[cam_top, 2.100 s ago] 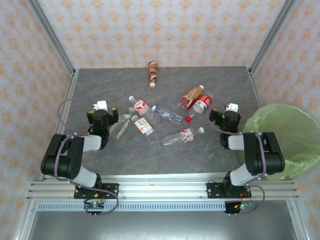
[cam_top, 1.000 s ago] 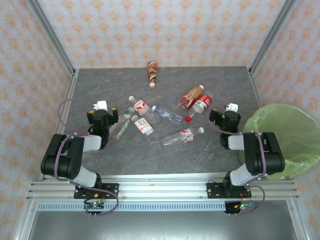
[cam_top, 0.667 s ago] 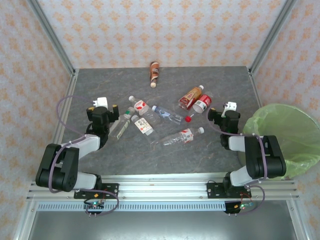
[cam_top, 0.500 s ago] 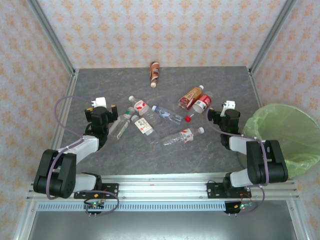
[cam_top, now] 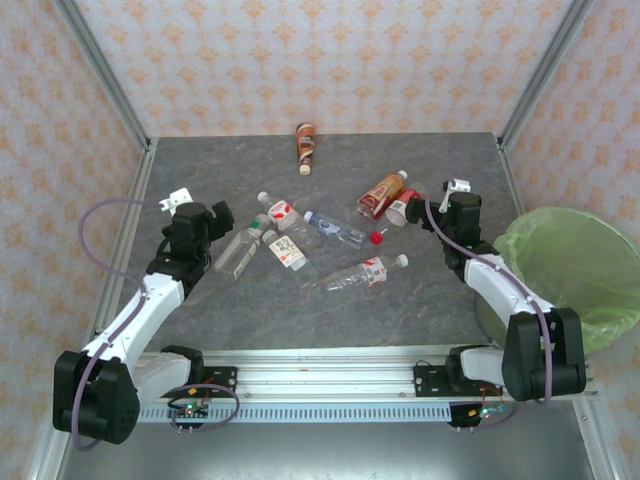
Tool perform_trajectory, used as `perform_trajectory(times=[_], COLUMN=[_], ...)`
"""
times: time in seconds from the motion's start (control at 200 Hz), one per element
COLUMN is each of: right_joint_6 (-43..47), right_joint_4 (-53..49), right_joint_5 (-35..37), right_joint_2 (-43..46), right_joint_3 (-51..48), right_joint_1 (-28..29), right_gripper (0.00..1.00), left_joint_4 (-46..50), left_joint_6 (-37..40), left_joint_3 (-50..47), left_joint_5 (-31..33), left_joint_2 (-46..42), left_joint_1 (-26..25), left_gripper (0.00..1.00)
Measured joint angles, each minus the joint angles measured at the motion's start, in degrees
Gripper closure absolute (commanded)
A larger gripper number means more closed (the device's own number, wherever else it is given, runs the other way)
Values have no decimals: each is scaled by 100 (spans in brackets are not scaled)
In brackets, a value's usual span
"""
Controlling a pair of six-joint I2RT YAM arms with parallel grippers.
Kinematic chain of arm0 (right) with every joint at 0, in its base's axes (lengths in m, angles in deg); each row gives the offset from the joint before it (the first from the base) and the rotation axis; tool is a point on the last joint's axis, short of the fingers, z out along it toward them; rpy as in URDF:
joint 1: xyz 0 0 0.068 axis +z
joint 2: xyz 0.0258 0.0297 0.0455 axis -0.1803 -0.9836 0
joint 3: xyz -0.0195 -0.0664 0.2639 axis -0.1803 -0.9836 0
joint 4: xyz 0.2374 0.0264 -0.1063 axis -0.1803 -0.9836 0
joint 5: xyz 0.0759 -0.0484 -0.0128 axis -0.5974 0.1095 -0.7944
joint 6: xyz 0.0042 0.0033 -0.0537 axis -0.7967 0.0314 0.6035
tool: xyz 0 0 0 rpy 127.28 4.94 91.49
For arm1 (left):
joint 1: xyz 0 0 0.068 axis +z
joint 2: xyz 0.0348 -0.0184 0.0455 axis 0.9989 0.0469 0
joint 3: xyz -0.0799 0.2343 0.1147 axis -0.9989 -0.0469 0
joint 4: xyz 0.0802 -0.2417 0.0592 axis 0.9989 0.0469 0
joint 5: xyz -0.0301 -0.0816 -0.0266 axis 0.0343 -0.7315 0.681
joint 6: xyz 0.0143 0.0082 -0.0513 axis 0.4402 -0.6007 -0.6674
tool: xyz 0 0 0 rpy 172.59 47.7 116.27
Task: Put the plastic bottles in the bin
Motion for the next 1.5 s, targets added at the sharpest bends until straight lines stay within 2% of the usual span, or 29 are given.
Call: perform_trajectory(times=[0.225,0.37,0.46,0.731,0.886,1.216,1.496], right_joint_6=[-1036,-1720,-2068,-3576,-4382,-6231,-7407], right_joint_4=[-1182,-1840,-2308,-3163,-3567,-3893,-3886], right_joint_5=[-706,-726,-485,337,785,1473,1731], right_joint_2=[114,114,114,190,133,-774,-1447], right_joint_3=[393,525,590,654,732,1189,1279], right_joint_1=[103,323,586,1346,2179,3300,3985], right_gripper=[1,1,1,1,1,0,6], left_joint_4=[1513,2232,2470,2459,2315,2133,2033], left_joint_6=[-455,-457,-525,-966,-1056,-1095,-1104], left_joint_3=[293,385,387,387,387,389,485], left_joint_5=[-577,-719,-809,-1025,-977,-916,-890], left_joint_2=[0,0,31,391,402,474,925], left_joint_1=[-28,-166,-247,-448,-448,-448,-448], left_gripper=[0,0,0,0,0,0,0])
